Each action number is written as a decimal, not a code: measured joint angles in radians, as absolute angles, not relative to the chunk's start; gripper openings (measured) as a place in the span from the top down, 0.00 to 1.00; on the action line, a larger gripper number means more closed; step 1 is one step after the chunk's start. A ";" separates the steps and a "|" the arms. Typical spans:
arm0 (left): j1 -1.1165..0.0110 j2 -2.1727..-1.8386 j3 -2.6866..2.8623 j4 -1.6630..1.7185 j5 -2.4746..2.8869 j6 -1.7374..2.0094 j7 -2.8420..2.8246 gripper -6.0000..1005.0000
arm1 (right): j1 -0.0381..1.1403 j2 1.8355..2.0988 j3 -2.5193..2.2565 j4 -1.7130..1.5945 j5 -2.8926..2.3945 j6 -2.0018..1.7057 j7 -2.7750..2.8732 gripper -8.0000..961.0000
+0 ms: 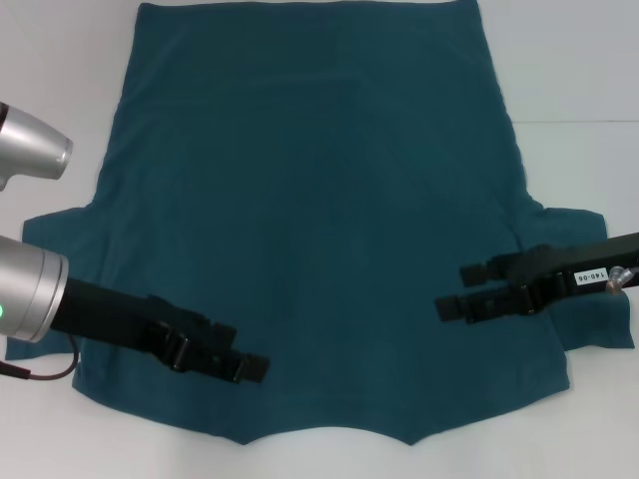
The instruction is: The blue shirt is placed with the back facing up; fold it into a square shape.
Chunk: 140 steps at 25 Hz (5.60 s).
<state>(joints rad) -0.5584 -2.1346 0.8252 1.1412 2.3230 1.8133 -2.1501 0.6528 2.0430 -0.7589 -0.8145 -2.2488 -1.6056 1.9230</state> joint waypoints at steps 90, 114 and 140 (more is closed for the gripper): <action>-0.444 -2.017 0.229 0.709 2.407 1.284 -2.416 0.21 | 0.732 1.916 -0.641 -0.646 -2.082 -1.393 2.437 0.04; -0.473 -2.009 0.264 0.745 2.473 1.316 -2.426 0.53 | 0.722 1.913 -0.607 -0.637 -2.081 -1.396 2.437 0.04; -0.504 -2.039 0.616 1.060 2.745 1.294 -2.447 0.96 | 0.722 1.908 -0.592 -0.637 -2.078 -1.400 2.438 0.04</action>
